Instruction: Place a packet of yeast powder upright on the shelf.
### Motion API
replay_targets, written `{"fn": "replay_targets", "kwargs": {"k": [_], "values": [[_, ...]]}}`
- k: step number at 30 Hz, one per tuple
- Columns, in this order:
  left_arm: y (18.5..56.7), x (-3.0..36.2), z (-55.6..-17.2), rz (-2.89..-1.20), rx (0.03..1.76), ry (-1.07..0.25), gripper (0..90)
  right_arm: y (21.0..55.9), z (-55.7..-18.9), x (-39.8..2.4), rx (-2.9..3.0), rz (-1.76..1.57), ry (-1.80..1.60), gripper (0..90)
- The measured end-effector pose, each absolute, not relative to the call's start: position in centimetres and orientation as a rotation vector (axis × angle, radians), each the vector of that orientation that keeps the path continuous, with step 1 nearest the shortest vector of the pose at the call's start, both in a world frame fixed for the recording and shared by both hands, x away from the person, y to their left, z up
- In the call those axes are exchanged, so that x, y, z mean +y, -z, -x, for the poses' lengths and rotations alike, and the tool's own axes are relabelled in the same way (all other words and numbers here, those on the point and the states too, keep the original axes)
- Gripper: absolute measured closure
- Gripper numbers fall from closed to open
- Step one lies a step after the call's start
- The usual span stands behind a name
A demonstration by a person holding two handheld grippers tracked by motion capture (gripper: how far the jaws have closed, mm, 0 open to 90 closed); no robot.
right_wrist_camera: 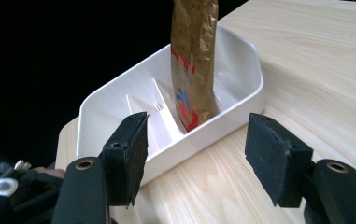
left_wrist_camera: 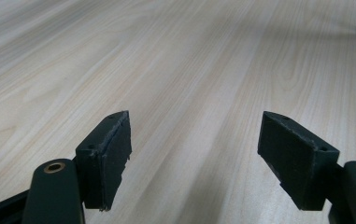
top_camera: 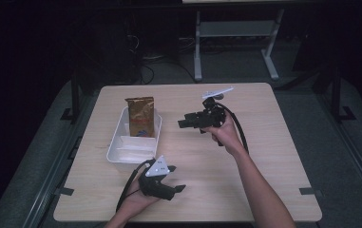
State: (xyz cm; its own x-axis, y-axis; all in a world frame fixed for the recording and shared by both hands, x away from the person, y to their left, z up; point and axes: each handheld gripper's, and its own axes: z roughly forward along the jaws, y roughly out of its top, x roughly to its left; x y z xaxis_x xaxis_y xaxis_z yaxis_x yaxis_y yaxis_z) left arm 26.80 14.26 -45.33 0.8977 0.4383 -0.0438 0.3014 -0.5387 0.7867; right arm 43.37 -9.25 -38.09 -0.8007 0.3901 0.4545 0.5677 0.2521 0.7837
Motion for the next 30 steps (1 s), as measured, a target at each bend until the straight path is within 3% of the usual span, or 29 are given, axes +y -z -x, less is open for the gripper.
{"fn": "replay_targets", "kwargs": {"k": [30], "values": [[45.5, 14.0, -26.7, -2.181, 0.519, -0.184, 24.2, 39.3, -39.2, -16.7, -2.309, 0.972, 1.632, 35.5]]}}
